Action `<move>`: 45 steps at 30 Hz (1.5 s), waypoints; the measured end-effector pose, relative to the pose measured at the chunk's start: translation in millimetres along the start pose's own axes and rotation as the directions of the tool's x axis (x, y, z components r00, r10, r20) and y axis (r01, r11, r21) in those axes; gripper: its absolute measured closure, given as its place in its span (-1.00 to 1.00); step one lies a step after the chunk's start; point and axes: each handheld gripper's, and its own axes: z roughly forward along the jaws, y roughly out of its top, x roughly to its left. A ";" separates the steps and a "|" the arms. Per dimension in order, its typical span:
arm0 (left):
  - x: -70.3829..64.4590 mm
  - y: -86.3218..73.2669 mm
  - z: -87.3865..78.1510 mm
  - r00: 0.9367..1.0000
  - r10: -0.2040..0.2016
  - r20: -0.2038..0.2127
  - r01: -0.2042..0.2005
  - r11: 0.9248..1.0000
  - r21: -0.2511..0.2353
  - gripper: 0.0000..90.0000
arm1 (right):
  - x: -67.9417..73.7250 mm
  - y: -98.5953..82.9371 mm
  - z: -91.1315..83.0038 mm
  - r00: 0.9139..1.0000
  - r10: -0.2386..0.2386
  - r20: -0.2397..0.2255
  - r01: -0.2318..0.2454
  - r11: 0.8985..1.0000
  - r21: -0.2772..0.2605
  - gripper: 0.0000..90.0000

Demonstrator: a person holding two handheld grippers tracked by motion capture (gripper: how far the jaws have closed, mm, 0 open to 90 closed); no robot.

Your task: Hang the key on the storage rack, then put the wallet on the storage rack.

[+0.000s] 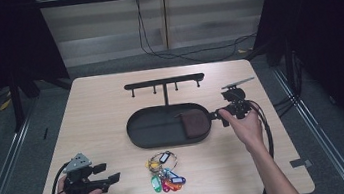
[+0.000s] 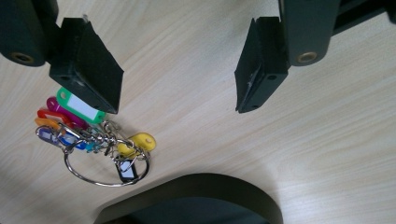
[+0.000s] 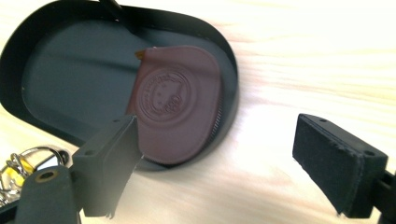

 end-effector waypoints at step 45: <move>-37.5 52.3 16.4 0.993 -0.008 0.114 0.004 0.999 0.037 0.05 | -1.9 -126.9 -30.8 0.997 -0.080 0.004 0.079 0.990 -0.117 -0.43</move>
